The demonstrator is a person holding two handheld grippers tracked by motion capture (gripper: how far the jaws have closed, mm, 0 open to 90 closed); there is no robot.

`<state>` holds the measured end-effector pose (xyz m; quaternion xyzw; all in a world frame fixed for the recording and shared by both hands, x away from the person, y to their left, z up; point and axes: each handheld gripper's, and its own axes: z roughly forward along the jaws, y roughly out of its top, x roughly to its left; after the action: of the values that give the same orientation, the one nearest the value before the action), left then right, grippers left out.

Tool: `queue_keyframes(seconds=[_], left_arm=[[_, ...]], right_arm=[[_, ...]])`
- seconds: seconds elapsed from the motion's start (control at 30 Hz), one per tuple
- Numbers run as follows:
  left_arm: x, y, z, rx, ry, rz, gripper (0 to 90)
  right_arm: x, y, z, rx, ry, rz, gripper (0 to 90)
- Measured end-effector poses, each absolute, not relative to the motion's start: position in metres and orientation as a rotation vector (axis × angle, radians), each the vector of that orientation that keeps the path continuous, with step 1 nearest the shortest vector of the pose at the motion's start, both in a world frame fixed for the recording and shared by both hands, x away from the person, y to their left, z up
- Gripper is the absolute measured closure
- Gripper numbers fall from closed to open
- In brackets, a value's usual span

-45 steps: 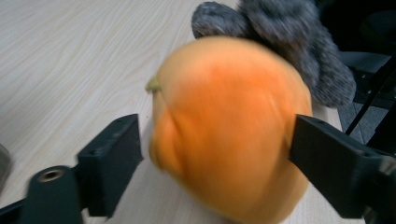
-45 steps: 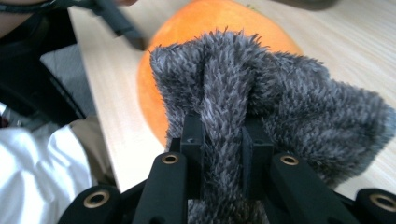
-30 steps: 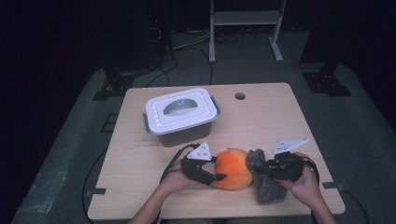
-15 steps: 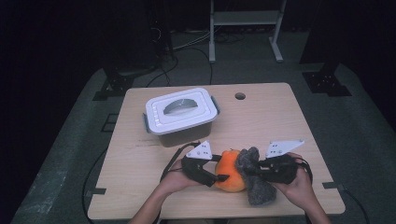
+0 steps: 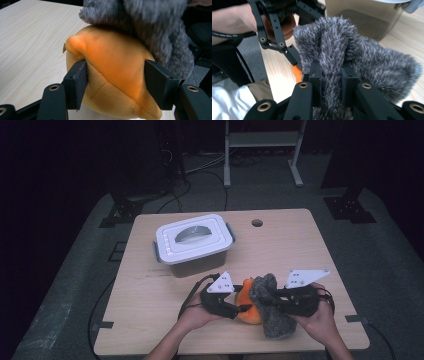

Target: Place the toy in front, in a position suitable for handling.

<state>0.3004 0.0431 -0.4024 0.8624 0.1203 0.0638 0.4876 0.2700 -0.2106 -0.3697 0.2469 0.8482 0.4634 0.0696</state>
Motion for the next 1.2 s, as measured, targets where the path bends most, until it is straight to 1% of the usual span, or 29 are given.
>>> queue_keyframes(seconds=[0.07,0.3,0.47,0.63,0.7,0.87,1.0,1.07,1.13,1.2], left_arm=[[0.301,0.045,-0.403,2.098,0.306,0.162,37.6],[0.311,0.053,-0.405,2.057,0.387,0.121,39.4],[0.309,0.051,-0.406,2.047,0.405,0.132,38.5],[0.311,0.053,-0.407,2.048,0.409,0.120,38.3],[0.311,0.052,-0.408,2.048,0.403,0.100,38.2],[0.308,0.050,-0.407,2.066,0.345,0.112,37.5],[0.308,0.050,-0.402,2.070,0.349,0.100,32.1],[0.307,0.050,-0.401,2.064,0.345,0.100,32.5],[0.305,0.049,-0.403,2.073,0.319,0.126,36.5],[0.304,0.048,-0.403,2.074,0.306,0.130,37.9]], right_arm=[[0.271,-0.209,-0.373,0.748,2.565,1.389,74.5],[0.276,-0.218,-0.385,0.790,2.591,1.315,74.6],[0.271,-0.213,-0.378,0.752,2.581,1.353,74.4],[0.272,-0.209,-0.382,0.732,2.629,1.308,74.5],[0.273,-0.213,-0.381,0.741,2.634,1.304,74.5],[0.276,-0.226,-0.374,0.812,2.535,1.363,74.3],[0.279,-0.220,-0.387,0.823,2.584,1.357,74.3],[0.279,-0.216,-0.388,0.806,2.621,1.364,74.3],[0.278,-0.213,-0.387,0.793,2.659,1.346,74.2],[0.275,-0.213,-0.381,0.771,2.641,1.331,74.3]])
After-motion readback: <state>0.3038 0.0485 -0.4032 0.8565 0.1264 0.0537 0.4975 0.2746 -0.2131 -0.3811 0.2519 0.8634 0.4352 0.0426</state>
